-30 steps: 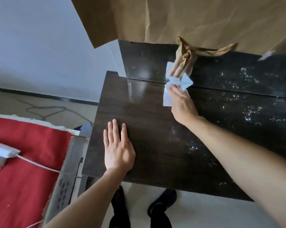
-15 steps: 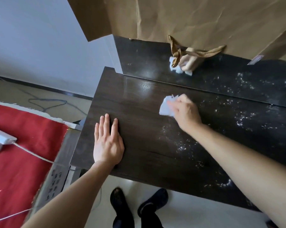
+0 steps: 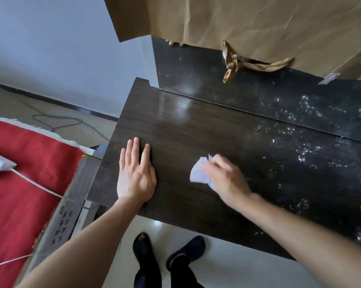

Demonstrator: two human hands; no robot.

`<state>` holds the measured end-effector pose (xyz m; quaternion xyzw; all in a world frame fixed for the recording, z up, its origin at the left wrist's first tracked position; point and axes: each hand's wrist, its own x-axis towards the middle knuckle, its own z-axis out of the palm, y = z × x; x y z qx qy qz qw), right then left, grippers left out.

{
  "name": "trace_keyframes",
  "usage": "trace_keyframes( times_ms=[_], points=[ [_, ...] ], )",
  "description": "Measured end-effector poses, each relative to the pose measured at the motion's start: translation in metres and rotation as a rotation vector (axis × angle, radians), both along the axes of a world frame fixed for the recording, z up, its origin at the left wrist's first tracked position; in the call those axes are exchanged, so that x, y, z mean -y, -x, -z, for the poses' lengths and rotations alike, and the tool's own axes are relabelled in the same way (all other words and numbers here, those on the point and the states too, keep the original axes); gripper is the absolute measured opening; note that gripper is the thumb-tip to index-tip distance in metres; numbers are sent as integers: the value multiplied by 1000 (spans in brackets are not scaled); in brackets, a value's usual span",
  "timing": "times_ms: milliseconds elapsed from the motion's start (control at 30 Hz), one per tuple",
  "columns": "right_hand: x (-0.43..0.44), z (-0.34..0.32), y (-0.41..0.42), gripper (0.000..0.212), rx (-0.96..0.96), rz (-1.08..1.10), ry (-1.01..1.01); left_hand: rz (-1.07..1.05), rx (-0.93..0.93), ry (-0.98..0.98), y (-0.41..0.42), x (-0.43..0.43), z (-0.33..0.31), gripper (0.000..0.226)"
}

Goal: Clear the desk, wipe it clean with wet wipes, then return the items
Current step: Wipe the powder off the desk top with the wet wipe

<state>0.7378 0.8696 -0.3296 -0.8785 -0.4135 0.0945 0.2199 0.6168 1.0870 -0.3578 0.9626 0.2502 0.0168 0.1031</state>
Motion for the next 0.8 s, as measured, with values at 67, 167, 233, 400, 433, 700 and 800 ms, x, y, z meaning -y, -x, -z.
trace_keyframes(
  times_ms=[67, 167, 233, 400, 433, 700, 800],
  points=[
    [19, -3, 43, 27, -61, -222, 46, -2, 0, 4, 0, 0, 0, 54],
    [9, -6, 14, 16, -55, -169, 75, -5, 6, 8, 0, 0, 0, 54],
    [-4, 0, -38, 10, 60, 125, 80, -7, 12, 8, -1, 0, 1, 54],
    [-24, 9, -14, 41, 188, 95, 139, -11, 22, 11, -1, 0, 2, 53],
    [-19, 12, 12, 44, 192, 15, 138, -13, 23, 13, 0, 0, 2, 53],
    [12, 10, -107, 64, 86, 258, 229, -10, 30, 22, 0, 1, 3, 54],
    [18, 13, -96, 65, 41, 346, 234, -9, 37, 20, -1, 0, 3, 53]
  ],
)
